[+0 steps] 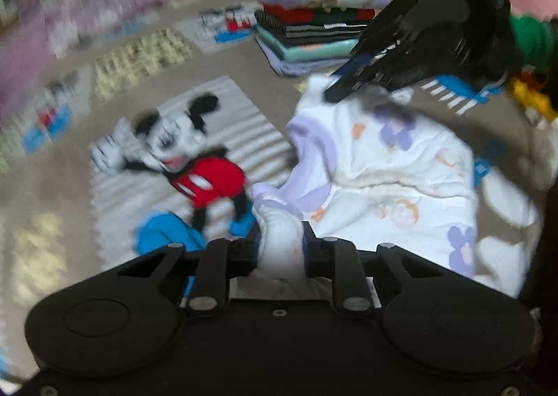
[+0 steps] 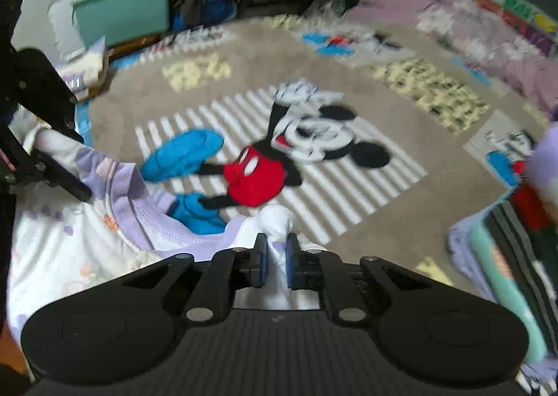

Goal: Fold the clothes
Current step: 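Grasp the garment's lavender-trimmed edge with the left tool while the right tool grasps another edge, then lift the garment with both tools and shake it open in the air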

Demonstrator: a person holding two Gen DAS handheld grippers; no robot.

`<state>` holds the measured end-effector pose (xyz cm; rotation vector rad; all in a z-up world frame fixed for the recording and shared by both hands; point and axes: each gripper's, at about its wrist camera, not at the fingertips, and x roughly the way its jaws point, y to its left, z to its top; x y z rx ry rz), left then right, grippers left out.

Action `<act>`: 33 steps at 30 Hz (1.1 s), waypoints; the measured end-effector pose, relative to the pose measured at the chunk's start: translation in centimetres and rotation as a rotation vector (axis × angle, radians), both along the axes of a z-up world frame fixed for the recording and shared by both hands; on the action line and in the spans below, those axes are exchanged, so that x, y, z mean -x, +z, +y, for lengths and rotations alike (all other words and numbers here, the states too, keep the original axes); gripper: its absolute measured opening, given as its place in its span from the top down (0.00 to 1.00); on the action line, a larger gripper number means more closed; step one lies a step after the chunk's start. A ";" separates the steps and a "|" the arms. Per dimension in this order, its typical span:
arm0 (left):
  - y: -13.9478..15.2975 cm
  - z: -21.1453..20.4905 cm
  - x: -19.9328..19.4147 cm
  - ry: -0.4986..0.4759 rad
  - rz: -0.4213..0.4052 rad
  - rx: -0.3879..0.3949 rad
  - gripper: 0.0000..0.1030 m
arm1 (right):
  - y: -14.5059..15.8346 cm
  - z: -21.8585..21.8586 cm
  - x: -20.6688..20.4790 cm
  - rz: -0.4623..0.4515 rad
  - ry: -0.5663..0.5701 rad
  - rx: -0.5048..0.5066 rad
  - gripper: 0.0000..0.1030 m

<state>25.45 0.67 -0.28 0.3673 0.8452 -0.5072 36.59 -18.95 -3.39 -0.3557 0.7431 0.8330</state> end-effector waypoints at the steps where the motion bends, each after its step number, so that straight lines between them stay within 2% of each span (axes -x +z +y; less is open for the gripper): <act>1: 0.5 -0.3 0.2 -0.004 -0.030 -0.024 0.82 | 1.0 -0.8 0.5 -0.023 -0.019 -0.027 0.88; 9: 4.5 -2.6 -1.4 0.023 -0.197 -0.092 0.84 | 6.4 -6.2 3.2 -0.139 -0.142 -0.167 0.89; 15: 8.0 -4.1 -3.3 0.042 -0.348 -0.139 0.86 | 9.9 -8.9 3.3 -0.233 -0.222 -0.278 0.90; 22: 11.4 -5.4 -5.9 0.083 -0.587 -0.255 0.87 | 13.1 -10.0 1.7 -0.365 -0.318 -0.372 0.90; 25: 12.0 -6.1 -6.9 0.107 -0.724 -0.327 0.87 | 14.2 -10.1 1.0 -0.434 -0.355 -0.409 0.90; 29: 12.0 -6.4 -8.2 0.159 -0.835 -0.383 0.88 | 12.5 -9.8 1.0 -0.447 -0.363 -0.379 0.90; 33: 9.1 -6.1 -8.0 0.144 -0.806 -0.386 0.89 | 10.5 -9.5 1.0 -0.452 -0.367 -0.343 0.90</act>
